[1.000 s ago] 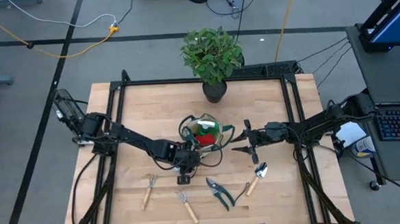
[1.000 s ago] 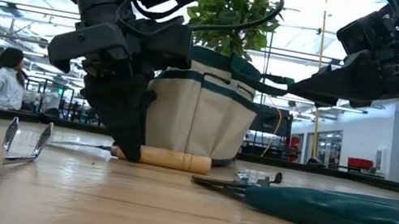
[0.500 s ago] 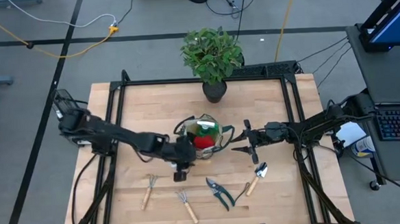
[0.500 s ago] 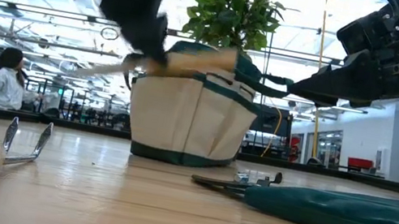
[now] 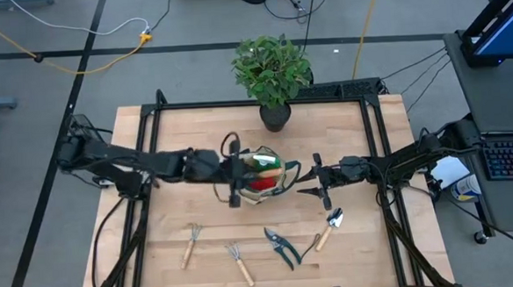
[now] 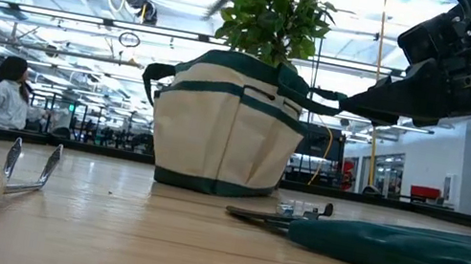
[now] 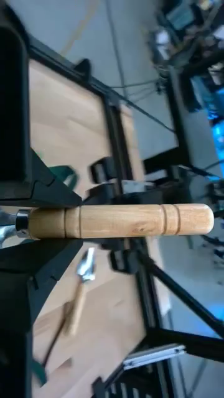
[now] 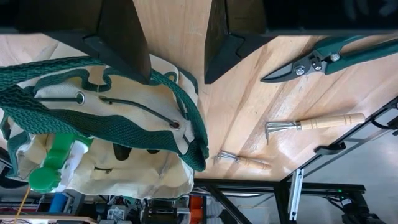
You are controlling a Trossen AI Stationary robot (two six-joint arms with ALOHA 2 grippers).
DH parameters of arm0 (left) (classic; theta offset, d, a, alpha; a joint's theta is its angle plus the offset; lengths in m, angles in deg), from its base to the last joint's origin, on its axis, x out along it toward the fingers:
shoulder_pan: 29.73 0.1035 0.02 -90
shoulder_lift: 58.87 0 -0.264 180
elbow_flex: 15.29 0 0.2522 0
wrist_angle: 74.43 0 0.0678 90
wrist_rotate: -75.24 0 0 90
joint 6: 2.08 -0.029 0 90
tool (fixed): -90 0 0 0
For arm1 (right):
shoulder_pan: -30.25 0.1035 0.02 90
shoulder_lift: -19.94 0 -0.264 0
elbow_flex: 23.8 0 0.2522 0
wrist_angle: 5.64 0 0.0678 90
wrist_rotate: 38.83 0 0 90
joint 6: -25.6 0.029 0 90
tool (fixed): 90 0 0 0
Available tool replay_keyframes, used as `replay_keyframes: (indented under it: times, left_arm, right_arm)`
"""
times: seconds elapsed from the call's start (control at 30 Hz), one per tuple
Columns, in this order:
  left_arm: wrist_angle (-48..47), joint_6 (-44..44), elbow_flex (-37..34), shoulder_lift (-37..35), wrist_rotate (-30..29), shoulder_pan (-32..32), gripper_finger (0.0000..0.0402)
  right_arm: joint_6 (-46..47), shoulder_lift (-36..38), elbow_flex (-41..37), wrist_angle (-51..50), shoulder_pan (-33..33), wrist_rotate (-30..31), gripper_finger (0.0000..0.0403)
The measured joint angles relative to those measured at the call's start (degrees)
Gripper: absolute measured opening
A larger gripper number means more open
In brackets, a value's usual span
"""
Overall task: Pick & Place Garden tools in Gardening bag
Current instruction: Put the top hand trowel in the gardening bag
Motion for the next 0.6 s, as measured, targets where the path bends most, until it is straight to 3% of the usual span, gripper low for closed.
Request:
replay_keyframes:
  times: [0.2,0.4,0.6]
  left_arm:
    - [6.1,-1.3,0.0,6.0,14.1,6.2,0.0063]
    - [3.3,-2.0,0.0,8.9,17.4,10.2,0.0063]
    - [2.1,-0.8,0.0,10.3,28.3,12.9,0.0063]
  right_arm:
    - [0.0,0.0,0.0,0.1,0.0,0.0,0.0144]
    - [0.0,0.0,0.0,0.0,0.0,-0.1,0.0144]
    - [-7.6,0.0,0.0,7.9,0.0,1.6,0.0144]
